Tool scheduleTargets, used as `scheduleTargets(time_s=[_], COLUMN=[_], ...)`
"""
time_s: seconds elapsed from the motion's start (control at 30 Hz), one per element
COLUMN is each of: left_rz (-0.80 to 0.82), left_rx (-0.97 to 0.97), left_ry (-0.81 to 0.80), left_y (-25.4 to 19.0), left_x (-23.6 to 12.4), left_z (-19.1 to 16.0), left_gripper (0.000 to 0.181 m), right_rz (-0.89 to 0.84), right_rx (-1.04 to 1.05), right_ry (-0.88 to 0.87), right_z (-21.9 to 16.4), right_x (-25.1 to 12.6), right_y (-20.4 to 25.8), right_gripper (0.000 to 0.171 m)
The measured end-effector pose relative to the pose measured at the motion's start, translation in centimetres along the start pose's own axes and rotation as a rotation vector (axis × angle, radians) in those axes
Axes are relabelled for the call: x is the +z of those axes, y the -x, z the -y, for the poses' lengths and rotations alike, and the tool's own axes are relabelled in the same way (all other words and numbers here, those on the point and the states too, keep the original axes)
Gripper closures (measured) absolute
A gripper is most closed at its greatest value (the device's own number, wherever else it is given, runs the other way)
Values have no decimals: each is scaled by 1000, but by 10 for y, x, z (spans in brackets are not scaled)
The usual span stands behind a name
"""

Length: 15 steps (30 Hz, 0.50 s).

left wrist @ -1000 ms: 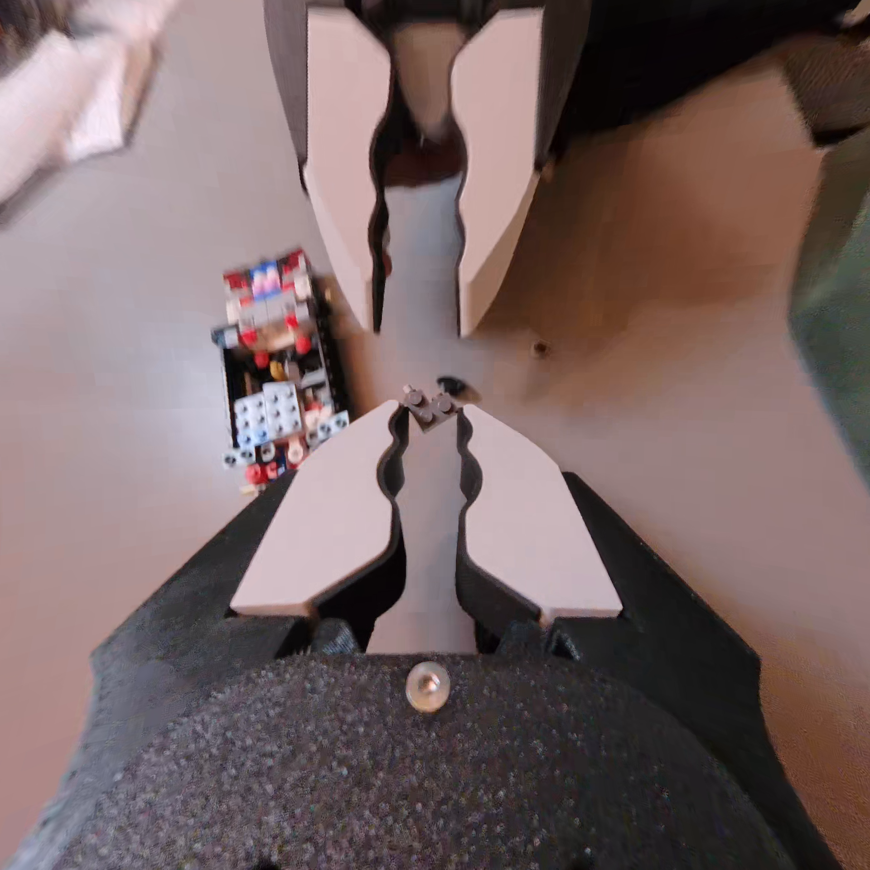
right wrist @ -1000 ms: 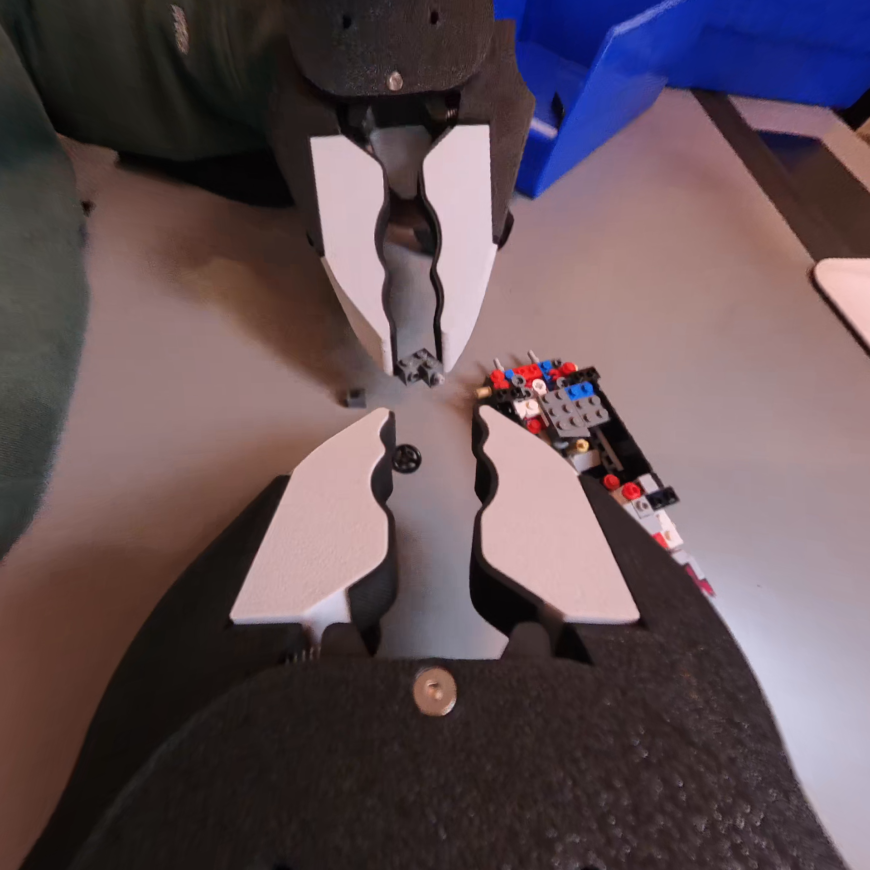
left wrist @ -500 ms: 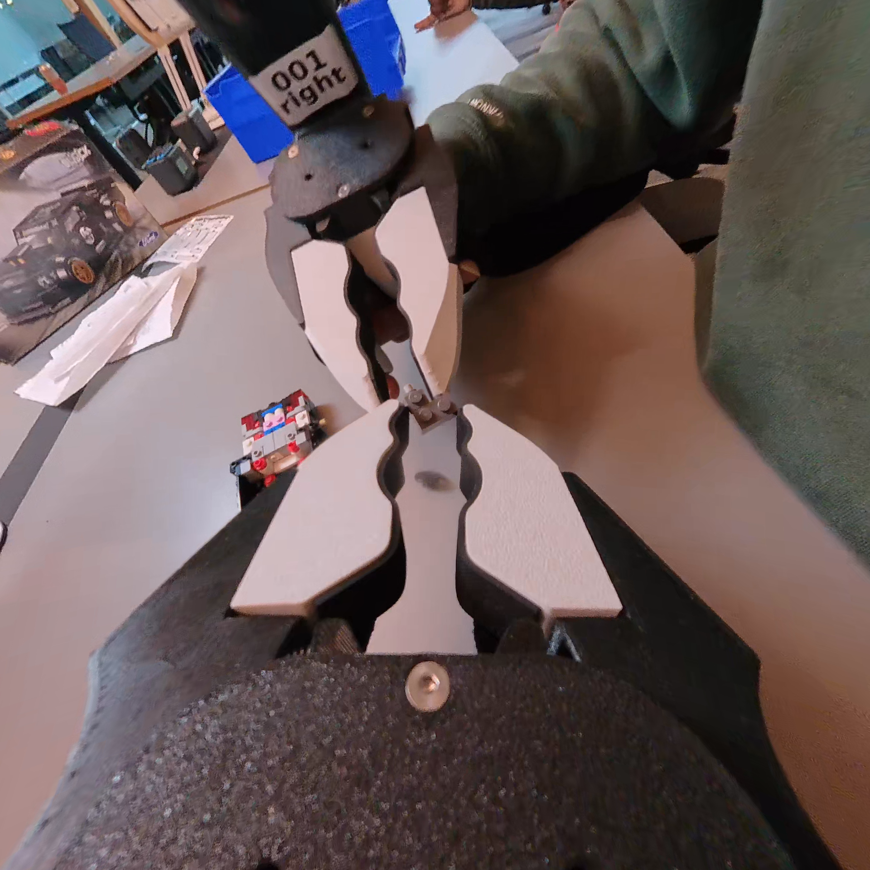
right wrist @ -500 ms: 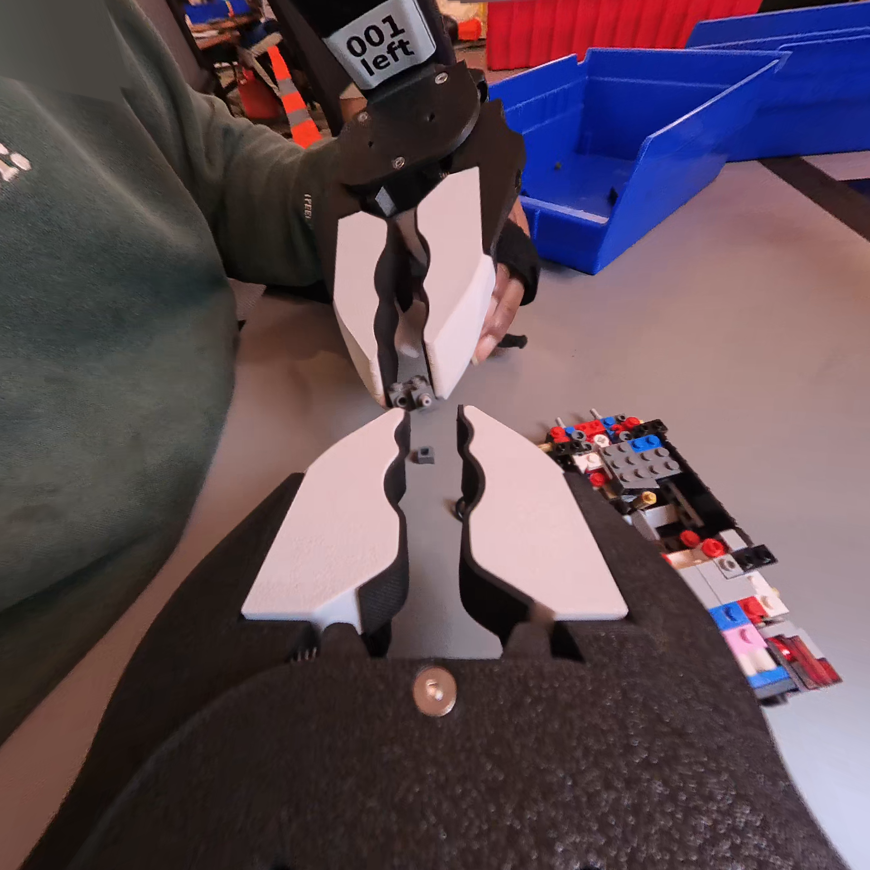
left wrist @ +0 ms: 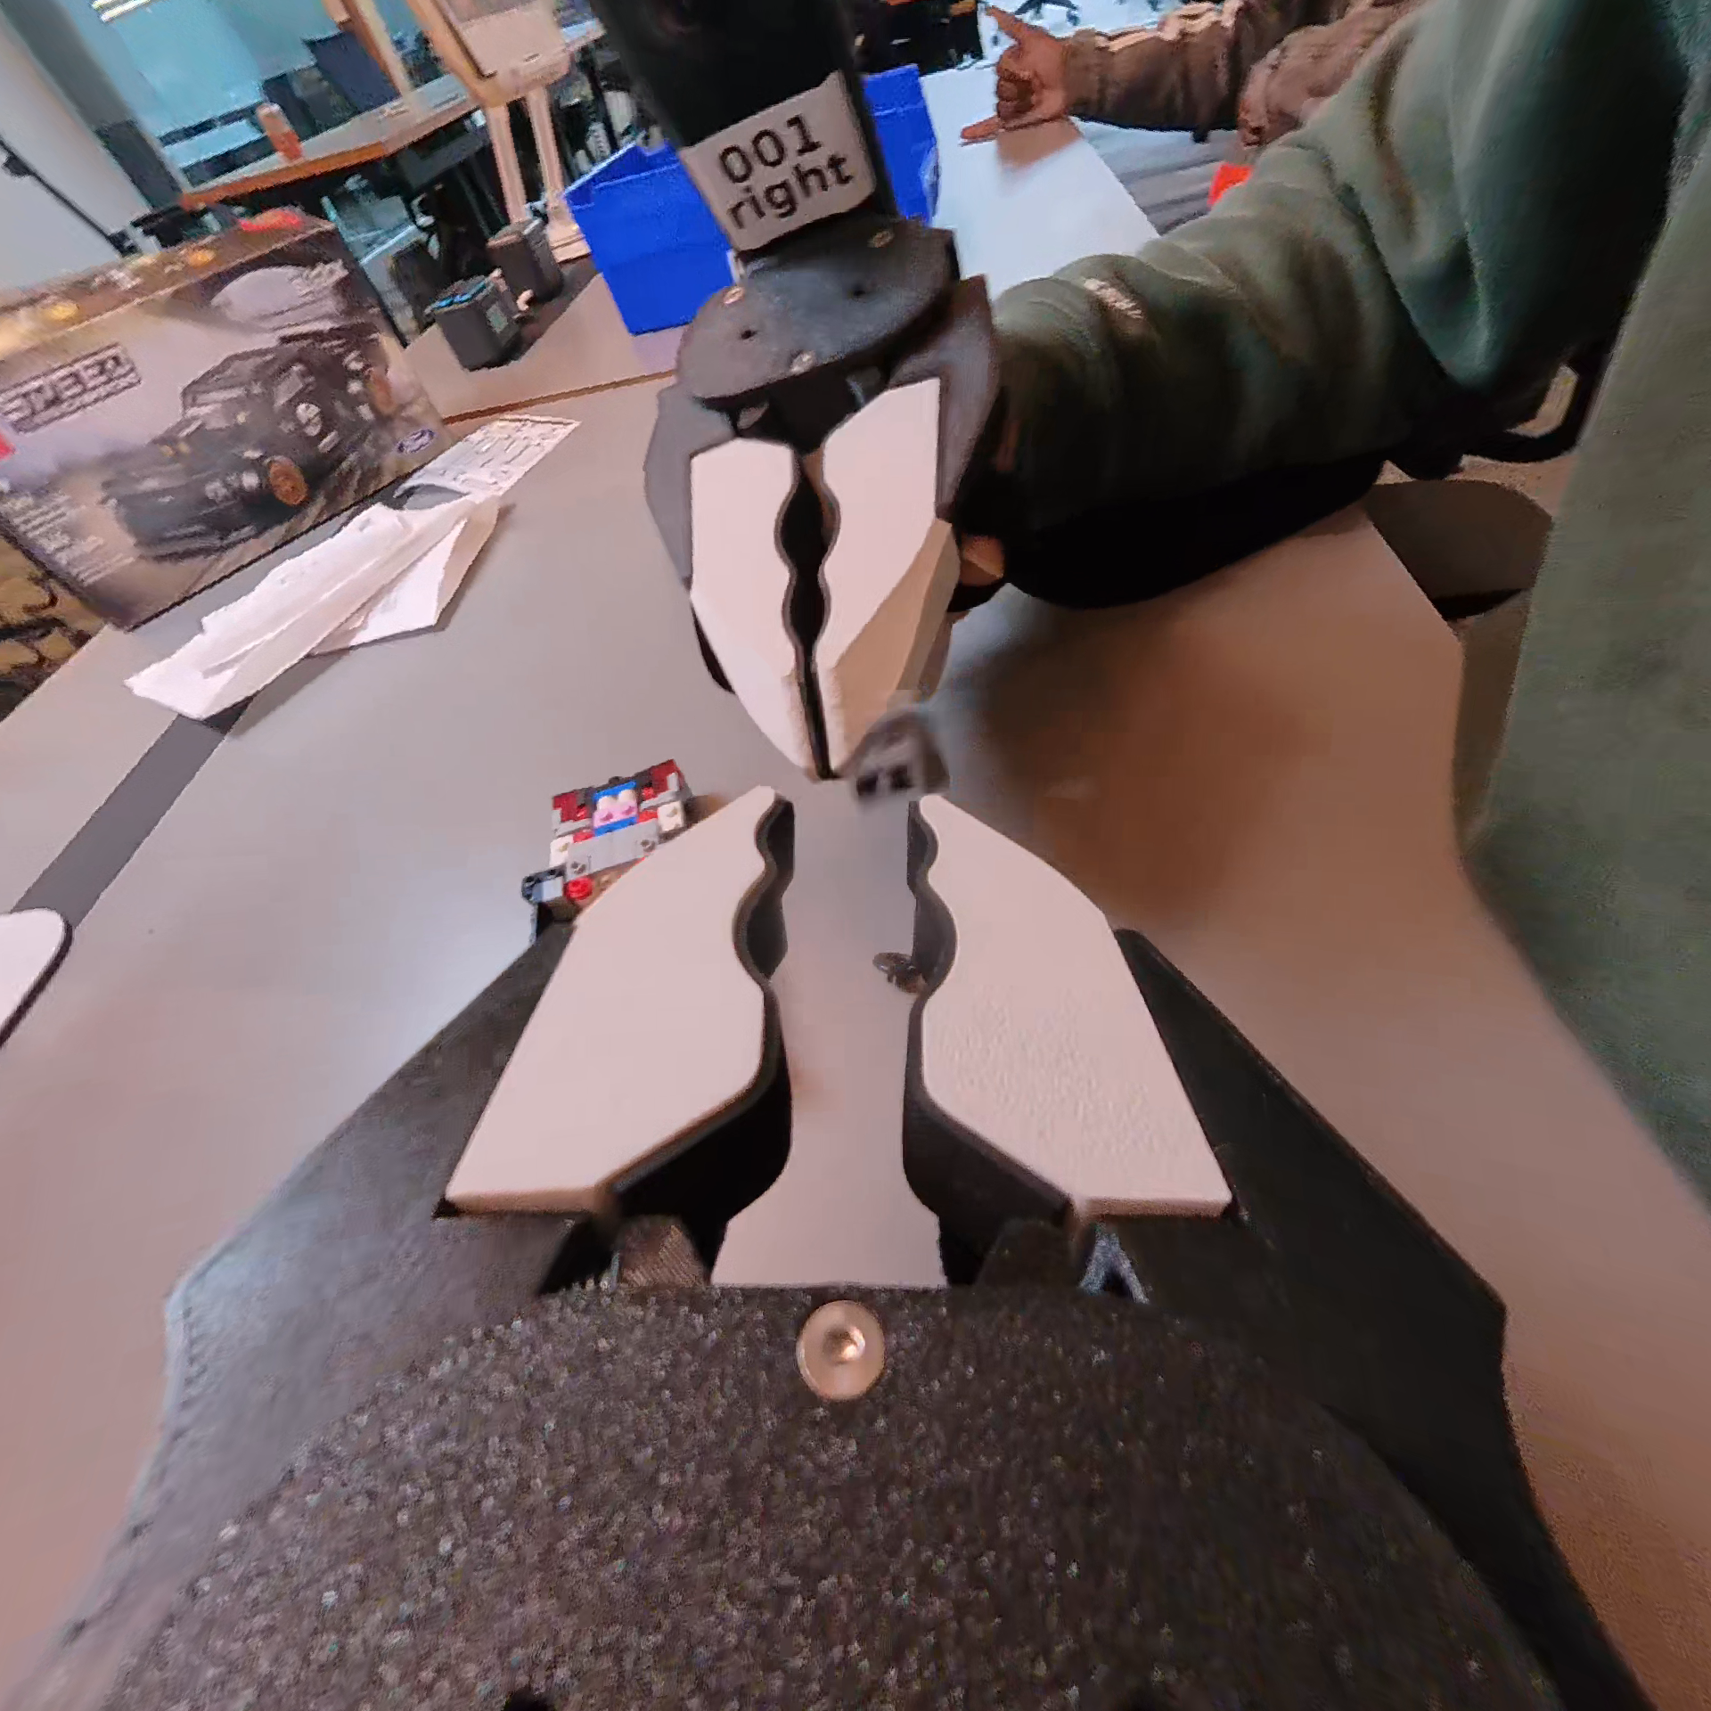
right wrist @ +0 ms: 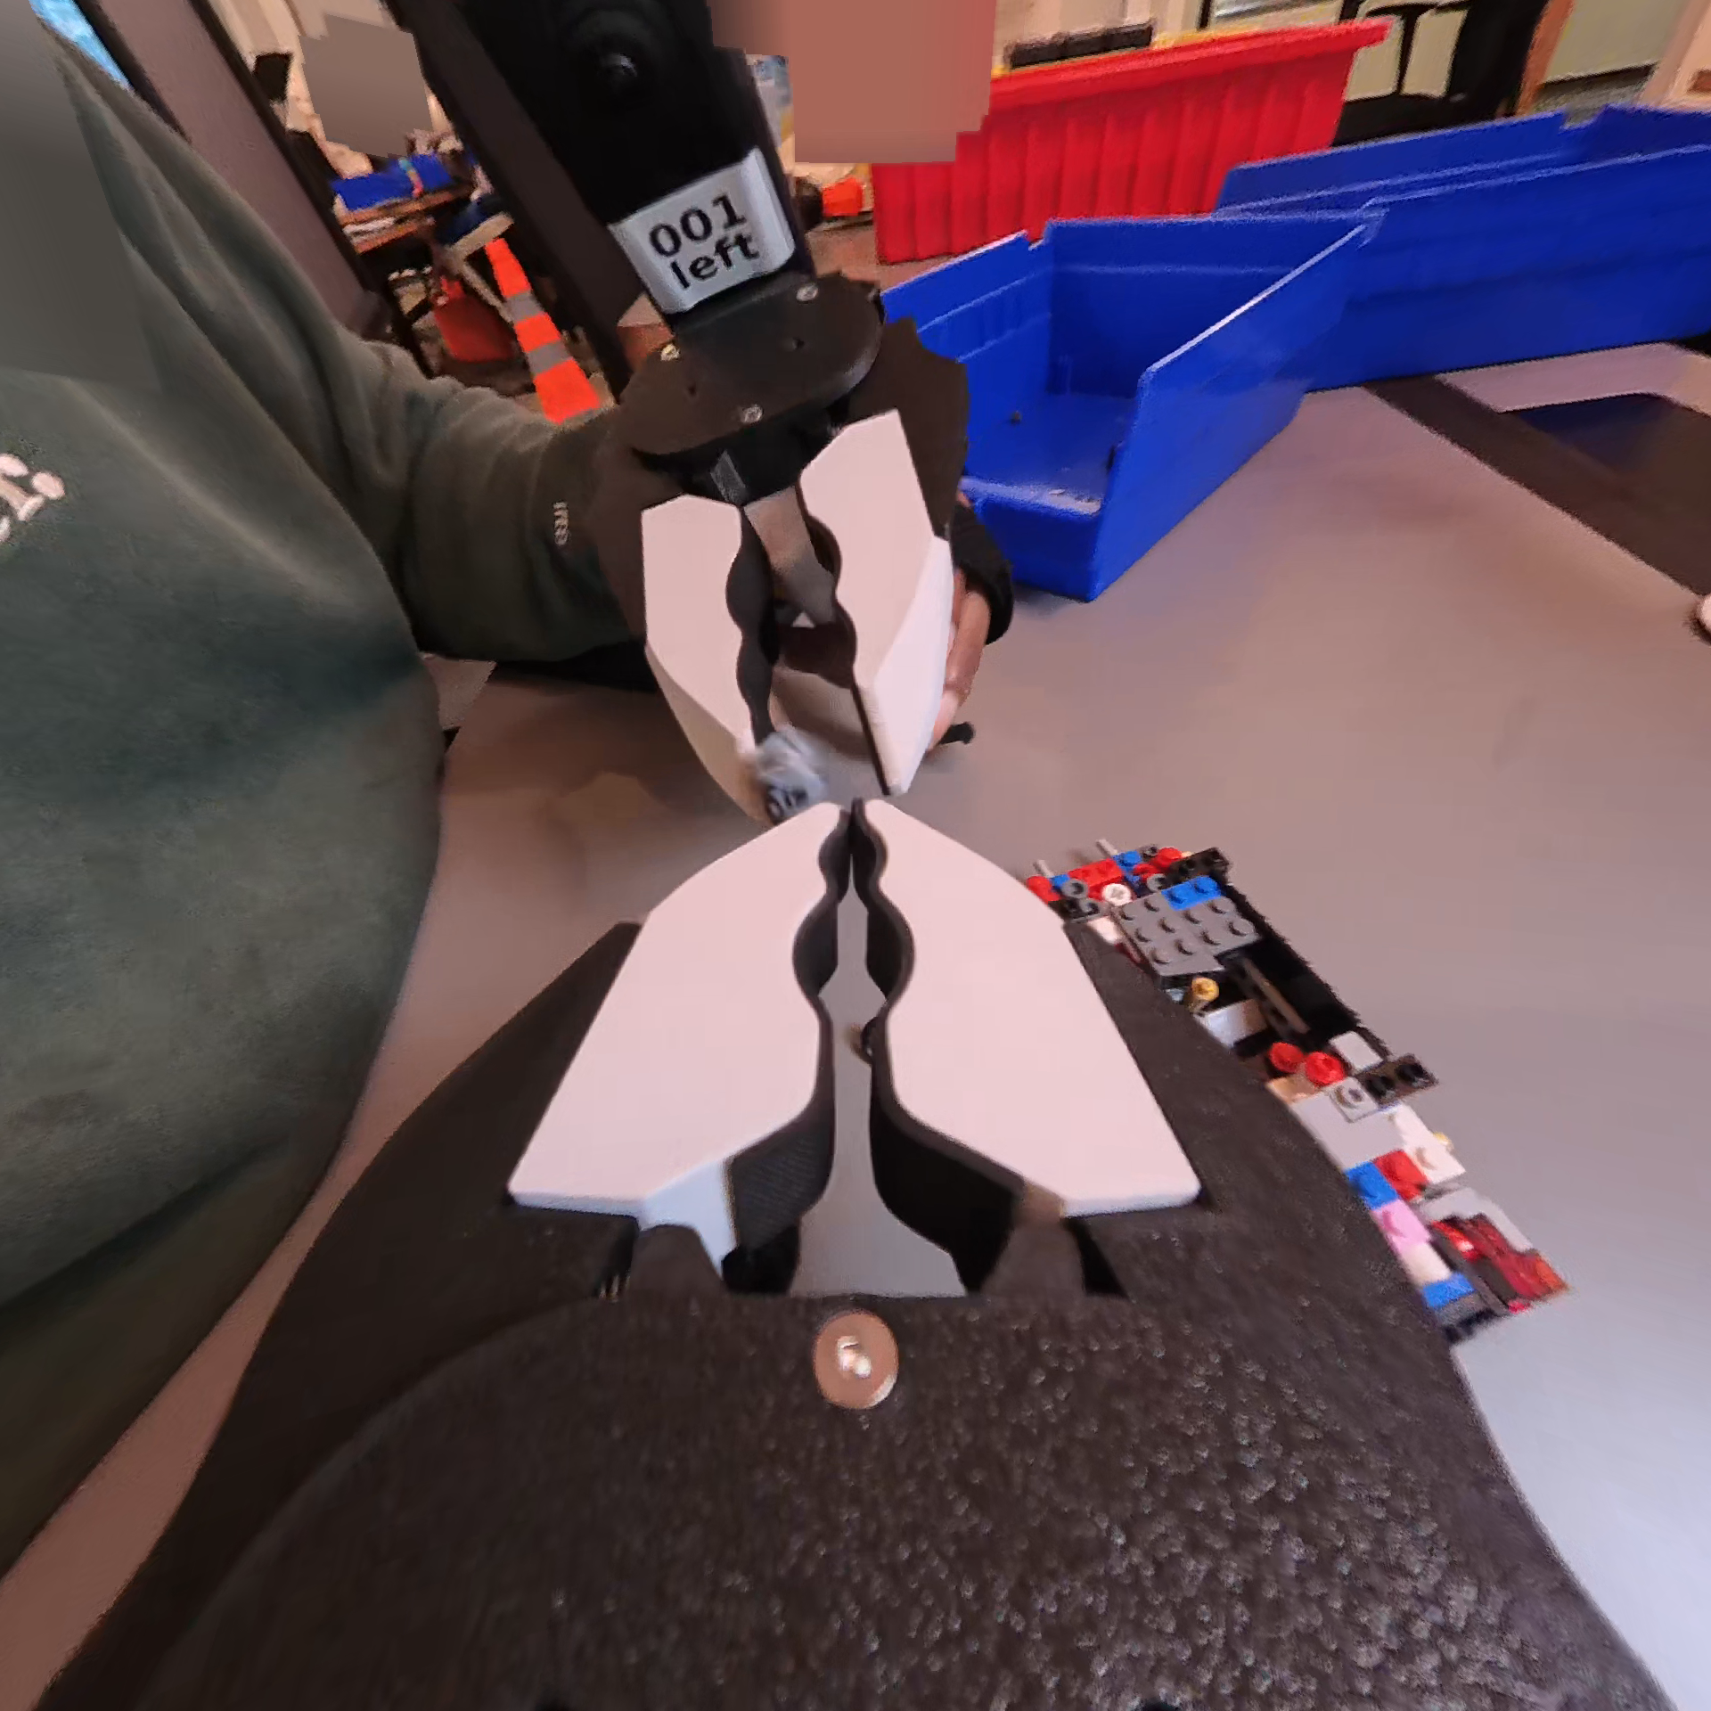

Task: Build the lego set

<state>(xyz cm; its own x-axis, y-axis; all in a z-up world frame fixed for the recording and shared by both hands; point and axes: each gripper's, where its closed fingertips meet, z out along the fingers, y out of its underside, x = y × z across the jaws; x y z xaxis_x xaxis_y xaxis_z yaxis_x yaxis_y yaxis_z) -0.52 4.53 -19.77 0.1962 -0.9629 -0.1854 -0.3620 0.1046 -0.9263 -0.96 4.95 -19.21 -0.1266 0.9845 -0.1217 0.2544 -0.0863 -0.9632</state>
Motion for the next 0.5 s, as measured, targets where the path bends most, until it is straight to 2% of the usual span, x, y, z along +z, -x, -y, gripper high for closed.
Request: scheduleTargets(time_s=[0.07,0.17,0.3,0.5], left_rz=[16,46,74,-32], left_rx=[-26,-35,11,22], left_ry=[-12,-11,47,50], left_y=[4,7,12,-7], left_x=[0,2,0,2], left_z=[1,1,-9,-9], left_gripper=[157,167,173,173], right_rz=[-24,-46,-93,-75], right_rx=[5,6,-16,-22], right_ry=[-7,0,83,125], right_z=[2,0,-14,-20], right_x=[-1,1,1,-3], right_y=[-4,-7,-15,-16], right_gripper=[171,171,171,171])
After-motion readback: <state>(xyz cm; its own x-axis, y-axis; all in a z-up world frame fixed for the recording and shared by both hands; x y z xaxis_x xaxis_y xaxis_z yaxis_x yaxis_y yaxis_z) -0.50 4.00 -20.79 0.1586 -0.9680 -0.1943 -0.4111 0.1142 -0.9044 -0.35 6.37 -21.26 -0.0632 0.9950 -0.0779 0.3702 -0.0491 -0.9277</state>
